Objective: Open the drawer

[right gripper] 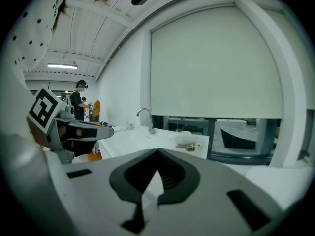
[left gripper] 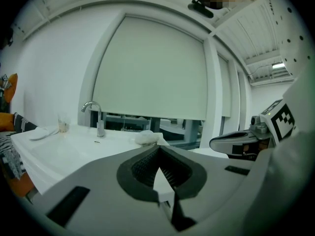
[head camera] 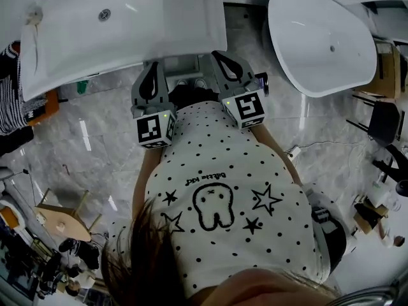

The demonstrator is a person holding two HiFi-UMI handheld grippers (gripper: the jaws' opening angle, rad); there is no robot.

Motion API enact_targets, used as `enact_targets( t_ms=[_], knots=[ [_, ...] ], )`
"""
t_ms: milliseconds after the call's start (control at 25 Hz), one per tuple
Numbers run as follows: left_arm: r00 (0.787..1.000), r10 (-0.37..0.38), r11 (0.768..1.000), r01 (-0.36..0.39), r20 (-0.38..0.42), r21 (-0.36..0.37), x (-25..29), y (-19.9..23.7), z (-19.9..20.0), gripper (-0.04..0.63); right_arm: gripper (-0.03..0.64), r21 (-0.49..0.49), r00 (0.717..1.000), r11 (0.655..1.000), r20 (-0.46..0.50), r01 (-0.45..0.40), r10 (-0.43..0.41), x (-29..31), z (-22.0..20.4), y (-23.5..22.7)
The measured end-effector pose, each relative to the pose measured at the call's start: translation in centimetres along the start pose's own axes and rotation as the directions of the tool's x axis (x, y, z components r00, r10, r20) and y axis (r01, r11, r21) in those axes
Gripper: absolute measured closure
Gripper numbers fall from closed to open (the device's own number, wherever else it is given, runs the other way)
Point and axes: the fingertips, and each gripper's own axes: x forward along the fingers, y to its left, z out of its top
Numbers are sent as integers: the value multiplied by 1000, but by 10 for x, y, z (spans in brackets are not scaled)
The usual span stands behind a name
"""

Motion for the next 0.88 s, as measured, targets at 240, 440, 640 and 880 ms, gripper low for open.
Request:
enact_targets(
  t_ms=[240, 440, 640, 880],
  knots=[
    [1000, 4, 1000, -4, -3, 3, -5, -21, -8, 591, 601, -2, 999, 999, -1, -32, 32, -13, -7, -5],
    [1000, 10, 1000, -10, -5, -4, -9, -24, -10, 591, 603, 1, 999, 999, 0, -40, 40, -16, -9, -5],
    [1000, 13, 1000, -13, 7, 4, -10, -25, -7, 591, 603, -3, 999, 999, 13, -45, 45, -15, -6, -5],
    [1000, 3, 1000, -3, 5, 7, -10, -29, -5, 591, 603, -16, 998, 998, 9, -64, 64, -14, -5, -3]
  ],
)
